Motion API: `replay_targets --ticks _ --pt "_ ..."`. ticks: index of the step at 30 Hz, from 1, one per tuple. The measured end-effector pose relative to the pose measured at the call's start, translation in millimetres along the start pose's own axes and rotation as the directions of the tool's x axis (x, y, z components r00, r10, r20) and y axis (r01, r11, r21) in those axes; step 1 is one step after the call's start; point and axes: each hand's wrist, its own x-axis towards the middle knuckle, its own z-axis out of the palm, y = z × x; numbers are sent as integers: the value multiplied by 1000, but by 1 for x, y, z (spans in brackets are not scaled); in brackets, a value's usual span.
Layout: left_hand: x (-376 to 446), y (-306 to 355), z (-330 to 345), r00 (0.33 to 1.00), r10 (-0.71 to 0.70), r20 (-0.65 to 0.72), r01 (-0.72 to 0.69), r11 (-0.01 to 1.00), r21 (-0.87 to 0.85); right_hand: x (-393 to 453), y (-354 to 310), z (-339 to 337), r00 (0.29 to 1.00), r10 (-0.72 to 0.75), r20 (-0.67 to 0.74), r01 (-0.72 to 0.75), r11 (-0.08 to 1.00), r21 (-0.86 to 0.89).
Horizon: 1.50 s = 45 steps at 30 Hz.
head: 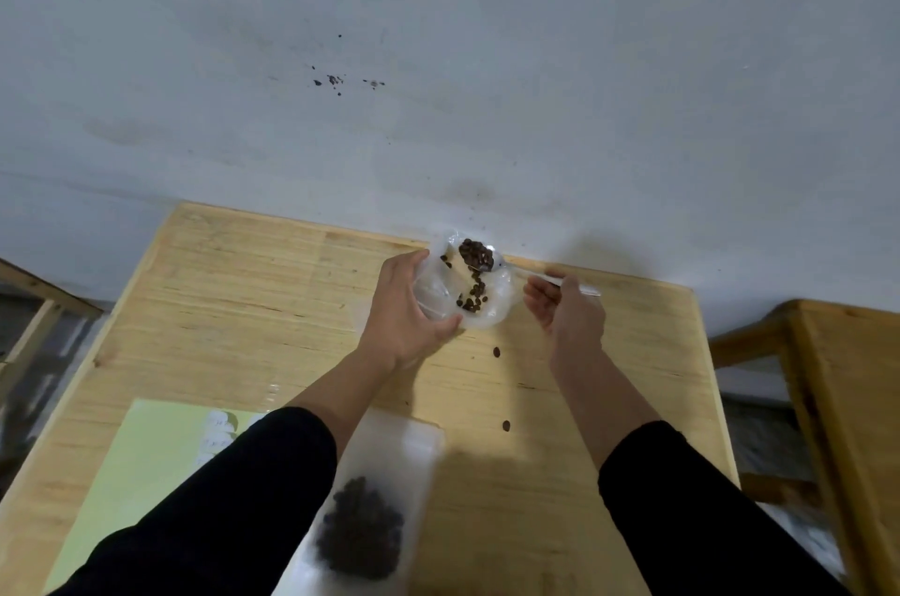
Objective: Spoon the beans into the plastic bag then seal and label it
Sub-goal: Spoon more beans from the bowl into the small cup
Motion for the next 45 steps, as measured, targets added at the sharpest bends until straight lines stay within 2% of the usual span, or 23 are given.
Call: replay_targets --ticks 3,6,10,13,19,23,25,28,31,36,45 --pt "-1 3 -1 1000 13 -17 -13 1000 -7 -20 -16 -3 989 -94 115 97 995 -22" --pt "-2 8 0 999 22 -28 -23 999 -33 -43 -25 -3 951 -214 224 248 959 -140" --pt "-4 17 1 997 58 -48 -60 997 -39 -65 -25 -7 859 -368 357 484 813 -325" --pt "-4 22 -2 994 80 -80 -84 995 -52 -73 -24 -16 837 -410 362 538 740 -405" --pt "-8 25 -2 988 125 -94 -128 991 -27 -77 -21 -44 887 -367 280 460 668 -584" --pt "-12 31 1 987 128 -95 -132 991 -35 -77 -13 -61 925 -241 295 381 603 -701" --pt "-14 35 3 987 128 -93 -133 990 -40 -72 -8 -69 944 -206 258 329 648 -687" --pt "-16 37 5 989 120 -90 -124 992 -39 -56 2 -81 978 -172 120 210 783 -585" --pt "-20 37 10 990 106 -96 -109 994 -20 -35 15 -92 988 -147 -48 94 819 -566" --pt "-28 37 20 990 95 -103 -94 995 8 -12 28 -102 972 -200 -125 68 745 -664" --pt "-35 47 40 991 59 -117 -56 998 29 3 29 -110 978 -207 16 123 517 -847"
